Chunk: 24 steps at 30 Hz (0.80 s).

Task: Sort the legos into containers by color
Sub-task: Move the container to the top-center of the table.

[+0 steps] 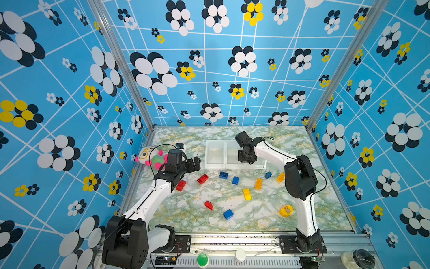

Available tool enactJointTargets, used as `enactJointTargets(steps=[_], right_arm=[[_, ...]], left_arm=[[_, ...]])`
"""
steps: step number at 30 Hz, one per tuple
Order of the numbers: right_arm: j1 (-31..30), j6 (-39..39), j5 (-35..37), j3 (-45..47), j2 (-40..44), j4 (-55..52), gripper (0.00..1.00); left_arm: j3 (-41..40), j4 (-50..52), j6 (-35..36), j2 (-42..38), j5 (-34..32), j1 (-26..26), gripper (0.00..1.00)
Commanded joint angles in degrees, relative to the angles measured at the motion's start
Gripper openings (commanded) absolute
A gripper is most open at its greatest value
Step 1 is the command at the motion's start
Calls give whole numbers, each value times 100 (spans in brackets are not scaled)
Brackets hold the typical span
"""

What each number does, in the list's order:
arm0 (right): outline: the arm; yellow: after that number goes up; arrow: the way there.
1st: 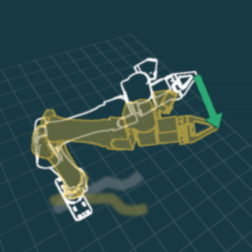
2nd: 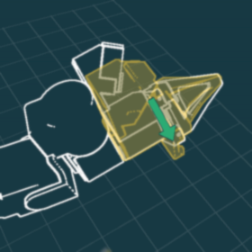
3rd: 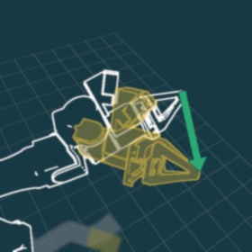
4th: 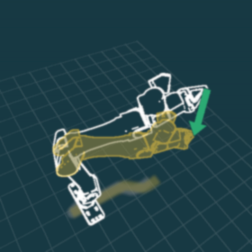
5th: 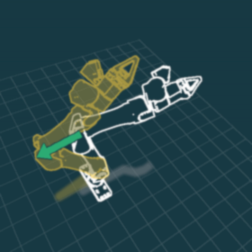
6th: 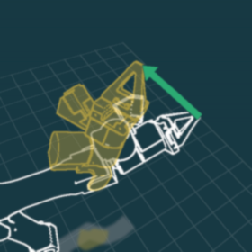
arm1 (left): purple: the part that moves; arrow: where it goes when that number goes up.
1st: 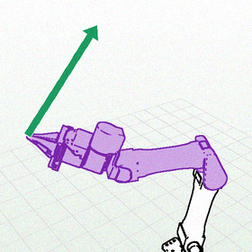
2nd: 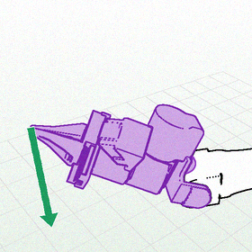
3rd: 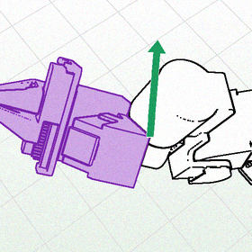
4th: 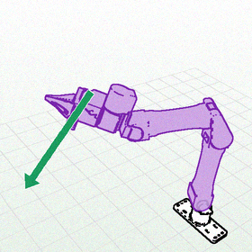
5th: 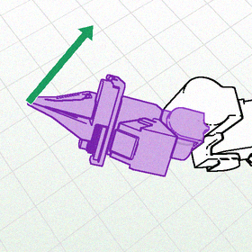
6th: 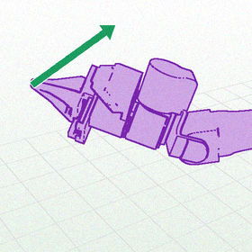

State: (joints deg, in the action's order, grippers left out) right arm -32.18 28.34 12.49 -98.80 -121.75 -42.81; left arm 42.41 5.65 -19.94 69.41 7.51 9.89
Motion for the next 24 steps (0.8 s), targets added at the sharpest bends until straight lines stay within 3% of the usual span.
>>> enactJointTargets(steps=[1, 13, 24], right_arm=[[-58, -175, -16, -16, 42, -71, 32], [-56, -122, 51, 238, 843, -57, 69], [203, 208, 94, 1692, 2261, -300, 84]], left_arm=[[-58, 102, 16, -181, -52, 56, 99], [-4, 216, -6, -304, -56, 124, 99], [-87, 384, -175, -491, -26, 482, 99]])
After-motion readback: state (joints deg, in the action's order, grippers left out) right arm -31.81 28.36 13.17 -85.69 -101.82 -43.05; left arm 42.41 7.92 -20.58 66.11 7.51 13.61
